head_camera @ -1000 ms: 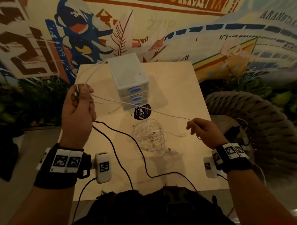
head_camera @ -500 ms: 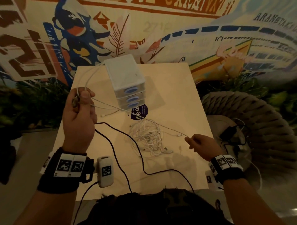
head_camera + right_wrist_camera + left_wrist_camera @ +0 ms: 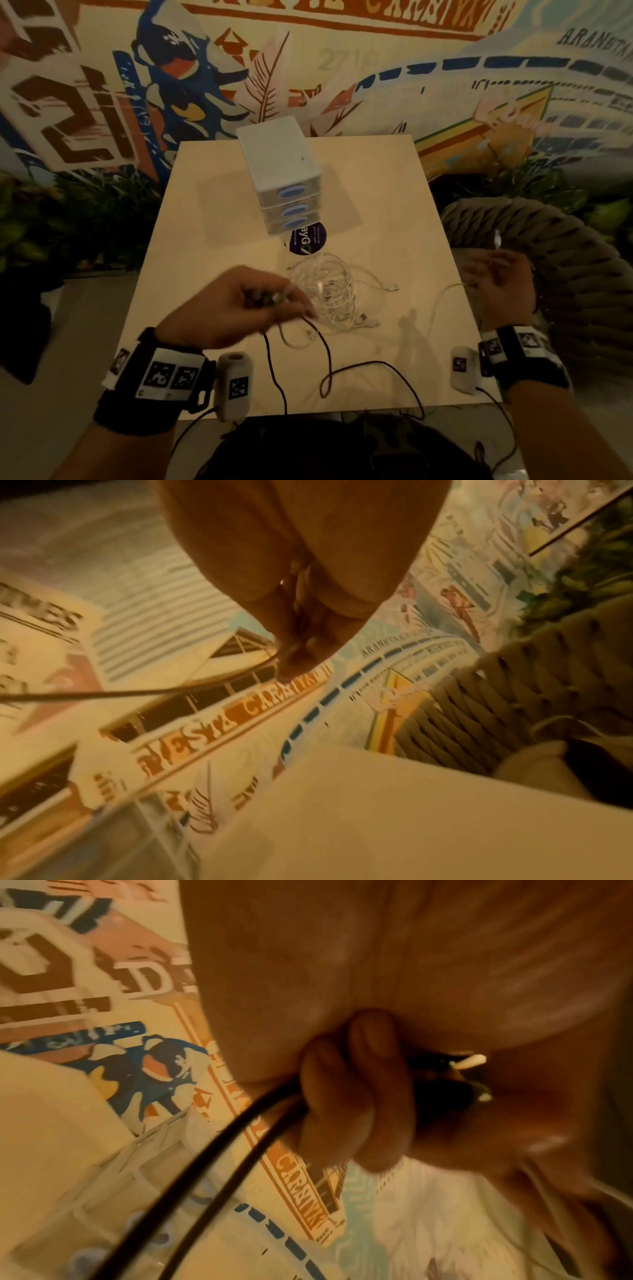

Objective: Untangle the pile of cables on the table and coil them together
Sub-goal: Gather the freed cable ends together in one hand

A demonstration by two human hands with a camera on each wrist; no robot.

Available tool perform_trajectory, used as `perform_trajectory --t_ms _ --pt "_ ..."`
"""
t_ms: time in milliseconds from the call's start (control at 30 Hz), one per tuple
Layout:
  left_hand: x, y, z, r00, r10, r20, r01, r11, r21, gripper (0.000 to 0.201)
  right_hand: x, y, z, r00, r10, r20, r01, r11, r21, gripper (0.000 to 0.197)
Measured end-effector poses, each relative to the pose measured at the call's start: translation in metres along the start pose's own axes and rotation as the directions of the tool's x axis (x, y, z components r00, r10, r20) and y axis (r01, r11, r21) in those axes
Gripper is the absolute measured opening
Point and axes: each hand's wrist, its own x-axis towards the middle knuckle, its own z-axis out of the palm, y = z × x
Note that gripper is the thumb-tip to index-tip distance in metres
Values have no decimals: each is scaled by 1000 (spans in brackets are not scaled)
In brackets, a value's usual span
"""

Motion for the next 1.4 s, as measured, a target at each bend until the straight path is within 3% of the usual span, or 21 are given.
perform_trajectory --t_ms 67,133,200,267,333,433,500,567,667,767,900,1000,1100,1167,1267,1400 --pt "1 2 3 969 -106 224 79 989 124 17 1 -34 -1 999 -24 25 20 987 157 37" --pt "3 3 8 919 -176 352 81 960 269 22 1 -62 5 993 -50 109 32 987 157 34" --pt "5 4 14 891 -199 408 36 926 375 25 0 -80 19 980 -58 188 40 994 101 25" --pt "7 4 19 903 -169 395 -10 911 411 23 -10 -93 41 951 -48 306 22 996 86 28" --pt "7 2 19 954 -94 285 -37 905 423 21 -30 -105 63 904 -45 425 3 995 100 27" --pt "6 -2 13 998 -58 -3 56 946 318 23 -72 -126 89 817 -84 570 60 996 61 32" --pt "7 1 9 983 -64 -170 84 990 111 27 -99 -140 101 735 -157 660 148 987 69 32" --pt "9 5 6 965 -73 -253 52 995 -87 30 -119 -154 111 669 -217 711 188 975 120 30" --pt "13 12 7 936 -66 -345 -15 974 -226 33 -132 -168 126 605 -273 748 292 950 110 30" --pt "16 16 3 894 -53 -445 -84 956 -281 38 -136 -174 135 579 -270 769 339 938 74 29" --pt "17 15 -17 839 -58 -541 -131 943 -304 41 -131 -157 131 585 -235 776 332 943 35 32" --pt "15 14 -40 761 -122 -637 -141 928 -346 42 -125 -118 113 605 -186 774 394 915 -88 37" --pt "13 10 -60 652 -180 -737 -180 907 -381 46 -118 -66 82 682 -55 729 362 892 -271 37" --pt "10 5 -68 618 -207 -758 -203 890 -408 46 -116 -32 54 734 42 677 304 872 -383 39" --pt "5 -1 -76 630 -238 -739 -241 845 -477 46 -119 2 14 794 178 582 193 833 -518 27" --pt "6 -2 -76 715 -277 -642 -215 786 -579 46 -125 17 -18 805 311 505 95 773 -627 31"
